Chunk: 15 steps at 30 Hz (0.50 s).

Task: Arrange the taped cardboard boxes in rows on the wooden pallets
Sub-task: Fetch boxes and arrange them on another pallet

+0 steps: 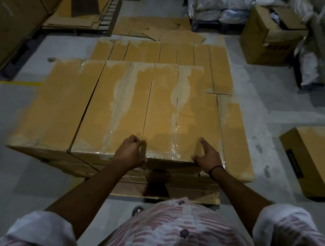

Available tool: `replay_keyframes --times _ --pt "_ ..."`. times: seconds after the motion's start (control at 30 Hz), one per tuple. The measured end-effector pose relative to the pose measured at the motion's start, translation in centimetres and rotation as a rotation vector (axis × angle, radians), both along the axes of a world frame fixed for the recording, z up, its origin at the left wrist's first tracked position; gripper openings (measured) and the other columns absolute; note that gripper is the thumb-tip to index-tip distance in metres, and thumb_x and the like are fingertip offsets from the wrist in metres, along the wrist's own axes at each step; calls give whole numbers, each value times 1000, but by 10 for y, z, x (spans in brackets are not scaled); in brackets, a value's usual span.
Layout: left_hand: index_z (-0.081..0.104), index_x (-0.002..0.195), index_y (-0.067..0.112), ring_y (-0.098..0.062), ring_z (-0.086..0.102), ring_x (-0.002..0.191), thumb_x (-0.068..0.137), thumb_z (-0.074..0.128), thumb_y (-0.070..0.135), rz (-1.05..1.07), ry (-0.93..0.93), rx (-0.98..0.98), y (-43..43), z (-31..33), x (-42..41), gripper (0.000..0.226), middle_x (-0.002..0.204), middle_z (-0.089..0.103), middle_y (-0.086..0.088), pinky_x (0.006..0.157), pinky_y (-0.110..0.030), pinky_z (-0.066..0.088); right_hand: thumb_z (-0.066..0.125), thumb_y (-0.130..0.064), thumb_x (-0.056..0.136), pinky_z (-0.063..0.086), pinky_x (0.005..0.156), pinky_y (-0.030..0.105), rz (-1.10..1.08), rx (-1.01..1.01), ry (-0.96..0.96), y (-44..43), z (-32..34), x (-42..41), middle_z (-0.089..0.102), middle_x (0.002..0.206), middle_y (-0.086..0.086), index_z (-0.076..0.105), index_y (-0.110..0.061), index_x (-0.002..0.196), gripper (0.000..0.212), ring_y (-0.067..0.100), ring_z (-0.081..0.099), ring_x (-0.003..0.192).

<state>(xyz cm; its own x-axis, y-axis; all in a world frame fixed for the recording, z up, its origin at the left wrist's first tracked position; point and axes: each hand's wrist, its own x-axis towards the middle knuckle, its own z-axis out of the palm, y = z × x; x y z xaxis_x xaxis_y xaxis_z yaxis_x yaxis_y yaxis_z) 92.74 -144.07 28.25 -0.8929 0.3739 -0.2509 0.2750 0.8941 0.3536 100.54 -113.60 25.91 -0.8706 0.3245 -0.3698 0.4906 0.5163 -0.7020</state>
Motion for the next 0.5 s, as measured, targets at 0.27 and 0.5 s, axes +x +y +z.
replay_keyframes --times 0.27,0.5 --pt "62 137 17 -22 47 117 73 90 38 -44 19 -24 -2 1 0 73 129 50 -5 97 -36 51 81 -21 84 46 107 37 21 19 -20 2 2 0 46 155 8 31 -22 159 89 30 49 136" --pt "62 134 18 -24 45 116 77 85 40 -71 52 -35 2 2 5 65 128 48 -7 92 -32 47 81 -20 84 43 107 32 22 29 -14 4 1 4 47 154 7 33 -23 158 88 27 48 138"
